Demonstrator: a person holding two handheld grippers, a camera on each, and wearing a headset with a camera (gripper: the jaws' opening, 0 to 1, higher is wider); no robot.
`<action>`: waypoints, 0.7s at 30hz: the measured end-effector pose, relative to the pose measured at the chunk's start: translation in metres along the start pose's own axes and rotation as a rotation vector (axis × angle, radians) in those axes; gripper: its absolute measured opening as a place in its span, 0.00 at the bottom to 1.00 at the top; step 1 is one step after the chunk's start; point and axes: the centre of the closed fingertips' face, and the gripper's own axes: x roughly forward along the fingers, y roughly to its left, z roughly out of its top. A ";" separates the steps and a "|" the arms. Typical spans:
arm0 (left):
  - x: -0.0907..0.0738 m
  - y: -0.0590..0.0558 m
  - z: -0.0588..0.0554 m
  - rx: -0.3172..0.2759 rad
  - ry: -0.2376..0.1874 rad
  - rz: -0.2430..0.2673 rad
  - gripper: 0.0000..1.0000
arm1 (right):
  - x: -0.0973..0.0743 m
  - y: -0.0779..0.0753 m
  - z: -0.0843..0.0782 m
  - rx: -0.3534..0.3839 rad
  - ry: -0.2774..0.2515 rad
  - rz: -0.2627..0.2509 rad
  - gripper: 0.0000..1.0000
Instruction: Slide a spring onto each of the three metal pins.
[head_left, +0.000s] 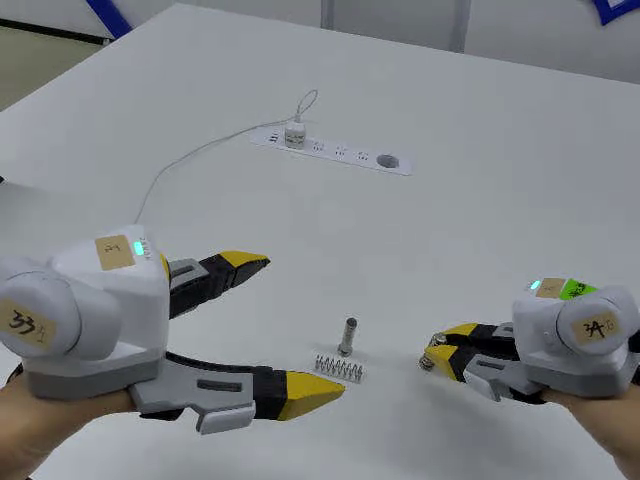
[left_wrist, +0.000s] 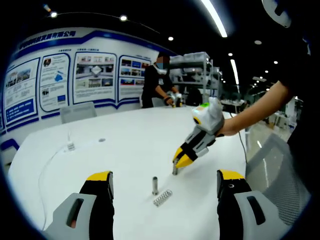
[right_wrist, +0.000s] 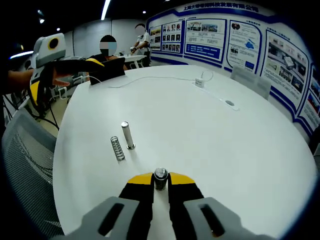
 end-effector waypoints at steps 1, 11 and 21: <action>-0.001 0.000 0.000 0.002 0.002 0.001 0.87 | 0.000 0.000 0.000 -0.005 0.003 -0.005 0.12; -0.012 0.007 0.007 0.000 -0.023 0.029 0.88 | -0.017 0.001 0.017 -0.011 -0.026 -0.026 0.18; -0.020 0.010 0.007 0.000 -0.023 0.031 0.92 | -0.028 0.018 0.041 -0.042 -0.078 -0.010 0.18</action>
